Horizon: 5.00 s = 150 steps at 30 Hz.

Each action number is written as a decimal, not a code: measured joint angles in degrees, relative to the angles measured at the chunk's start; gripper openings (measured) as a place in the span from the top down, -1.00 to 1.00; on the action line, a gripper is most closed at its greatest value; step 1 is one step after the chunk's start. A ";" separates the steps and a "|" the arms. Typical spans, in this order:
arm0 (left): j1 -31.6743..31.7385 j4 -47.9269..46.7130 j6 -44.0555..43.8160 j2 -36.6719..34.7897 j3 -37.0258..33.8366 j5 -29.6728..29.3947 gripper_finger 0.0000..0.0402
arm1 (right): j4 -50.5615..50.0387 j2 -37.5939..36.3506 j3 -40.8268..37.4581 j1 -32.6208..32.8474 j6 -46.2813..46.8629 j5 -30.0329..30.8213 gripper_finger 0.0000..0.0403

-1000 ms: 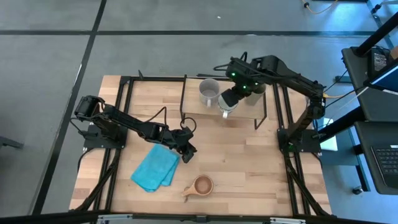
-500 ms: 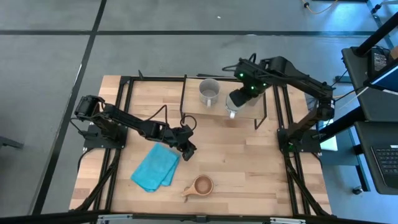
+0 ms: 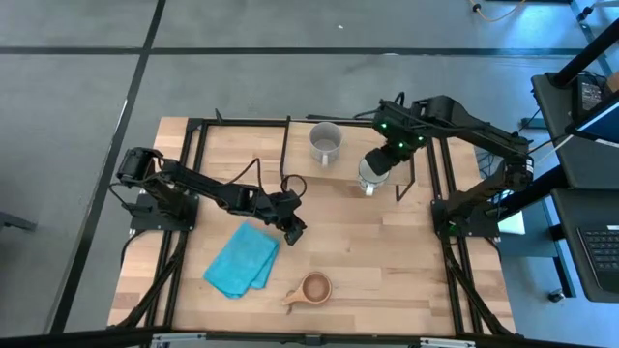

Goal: Stack small to large cups/mugs on shelf
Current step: Put the blue mug on the shelf

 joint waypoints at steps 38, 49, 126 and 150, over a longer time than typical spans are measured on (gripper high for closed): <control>1.74 6.08 1.45 0.00 0.58 3.04 0.68 | 5.22 2.74 0.59 -2.38 -2.70 2.64 0.96; 3.21 -6.56 13.04 0.02 15.05 2.69 0.68 | 5.51 2.74 0.59 -2.78 -2.79 3.56 0.96; 9.95 -13.91 18.03 0.02 34.69 17.04 0.68 | -1.28 4.19 12.58 23.65 14.63 25.62 0.61; 30.02 -6.12 28.89 0.50 34.97 26.69 0.68 | -0.36 4.36 -7.42 40.94 59.06 42.47 0.72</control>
